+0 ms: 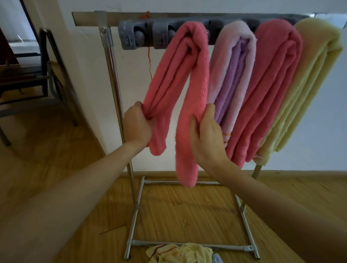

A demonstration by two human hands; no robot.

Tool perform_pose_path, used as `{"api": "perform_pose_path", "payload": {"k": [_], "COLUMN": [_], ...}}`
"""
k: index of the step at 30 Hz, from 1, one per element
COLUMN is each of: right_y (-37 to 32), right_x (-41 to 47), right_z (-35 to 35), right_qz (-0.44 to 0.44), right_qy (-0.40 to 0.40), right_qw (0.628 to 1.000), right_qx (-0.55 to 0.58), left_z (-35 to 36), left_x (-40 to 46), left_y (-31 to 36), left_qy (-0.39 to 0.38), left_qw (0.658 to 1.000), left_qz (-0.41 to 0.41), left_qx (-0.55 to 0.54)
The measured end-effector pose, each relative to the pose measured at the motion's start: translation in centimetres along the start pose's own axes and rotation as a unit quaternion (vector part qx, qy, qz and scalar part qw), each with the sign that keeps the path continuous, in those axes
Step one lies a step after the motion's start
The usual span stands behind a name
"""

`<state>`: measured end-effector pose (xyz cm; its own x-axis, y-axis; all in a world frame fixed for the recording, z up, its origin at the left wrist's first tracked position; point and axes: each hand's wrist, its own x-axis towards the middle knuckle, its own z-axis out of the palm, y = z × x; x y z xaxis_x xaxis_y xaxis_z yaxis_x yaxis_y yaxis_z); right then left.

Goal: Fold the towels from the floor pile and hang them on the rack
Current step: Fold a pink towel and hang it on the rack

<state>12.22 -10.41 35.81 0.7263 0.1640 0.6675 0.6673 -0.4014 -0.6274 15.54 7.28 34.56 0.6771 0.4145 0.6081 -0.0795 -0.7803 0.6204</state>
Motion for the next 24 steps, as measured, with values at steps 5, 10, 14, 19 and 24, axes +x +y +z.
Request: {"api": "perform_pose_path", "payload": {"k": [5,10,14,19,24], "right_y": [-0.4,0.1,2.2,4.3,8.4], "right_x": [0.4,0.8,1.1,0.6,-4.3], "right_z": [2.0,2.6,2.9,1.8,-0.1], "right_qz": [0.007,0.025,0.028,0.019,-0.010], "right_qy": [0.005,-0.009,-0.007,-0.020,-0.093], "right_qw": [1.000,0.999,0.996,0.994,0.990], "right_qx": [0.002,-0.022,-0.084,-0.101,-0.102], "left_z": [-1.6,-1.3,-0.1,2.1,3.6], "left_x": [1.2,0.3,-0.9,-3.6,-8.6], "left_y": [-0.8,-0.8,-0.7,0.0,-2.3], "left_qy": [0.013,-0.012,-0.025,-0.051,-0.163], "left_qw": [0.998,0.994,0.992,0.996,0.985], "left_qz": [0.032,0.074,0.096,0.077,0.021], "left_qx": [0.050,0.080,0.080,0.003,-0.042]}}
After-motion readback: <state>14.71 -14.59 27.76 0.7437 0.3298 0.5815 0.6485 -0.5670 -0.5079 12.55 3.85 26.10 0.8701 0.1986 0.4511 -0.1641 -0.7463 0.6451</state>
